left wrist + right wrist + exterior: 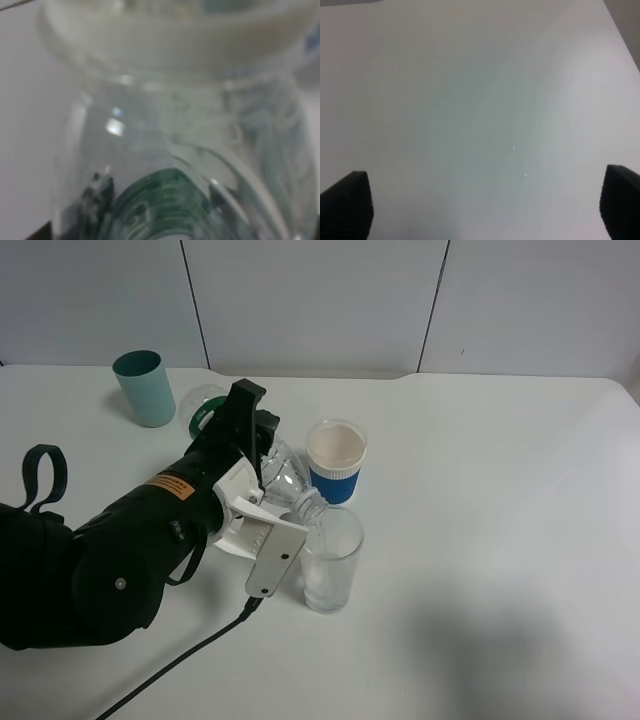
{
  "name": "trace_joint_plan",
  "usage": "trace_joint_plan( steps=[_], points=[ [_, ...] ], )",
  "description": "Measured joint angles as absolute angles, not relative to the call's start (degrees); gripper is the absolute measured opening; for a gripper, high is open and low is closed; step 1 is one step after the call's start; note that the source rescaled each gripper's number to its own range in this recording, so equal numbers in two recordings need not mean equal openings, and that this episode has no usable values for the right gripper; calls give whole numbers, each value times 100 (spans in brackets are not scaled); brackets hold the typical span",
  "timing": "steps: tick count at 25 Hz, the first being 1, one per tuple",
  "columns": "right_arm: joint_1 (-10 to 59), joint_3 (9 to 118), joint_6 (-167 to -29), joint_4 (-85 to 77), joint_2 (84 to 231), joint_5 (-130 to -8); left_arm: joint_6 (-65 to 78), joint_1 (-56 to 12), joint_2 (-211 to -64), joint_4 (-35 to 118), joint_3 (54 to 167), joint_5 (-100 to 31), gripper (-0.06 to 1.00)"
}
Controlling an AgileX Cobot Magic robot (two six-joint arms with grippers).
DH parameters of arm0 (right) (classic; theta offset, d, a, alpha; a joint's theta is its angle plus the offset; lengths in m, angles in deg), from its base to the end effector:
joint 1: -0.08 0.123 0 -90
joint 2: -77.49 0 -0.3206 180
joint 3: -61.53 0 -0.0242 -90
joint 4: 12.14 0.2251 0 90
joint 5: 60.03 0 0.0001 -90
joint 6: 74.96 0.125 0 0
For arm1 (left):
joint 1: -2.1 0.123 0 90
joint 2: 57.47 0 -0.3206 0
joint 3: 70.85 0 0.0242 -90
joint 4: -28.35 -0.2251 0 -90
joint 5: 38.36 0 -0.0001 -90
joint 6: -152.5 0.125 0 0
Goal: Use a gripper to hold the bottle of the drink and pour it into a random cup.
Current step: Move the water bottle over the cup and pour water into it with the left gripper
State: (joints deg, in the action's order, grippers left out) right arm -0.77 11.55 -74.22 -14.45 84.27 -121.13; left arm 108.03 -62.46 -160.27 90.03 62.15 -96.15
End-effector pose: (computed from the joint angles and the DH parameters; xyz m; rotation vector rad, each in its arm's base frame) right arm -0.0330 -0.0039 0.2460 0.0304 2.0565 -0.0496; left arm 0.2052 -0.2147 0.2208 1.7464 0.9611 1.1200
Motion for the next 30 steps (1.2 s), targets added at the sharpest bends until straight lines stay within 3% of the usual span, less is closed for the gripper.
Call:
trace_joint_plan(
  steps=[30],
  points=[
    [-77,1155,-7422,-1445,8427,-12113,10980,-6246,-16027,9003,6215,-9619,2]
  ],
)
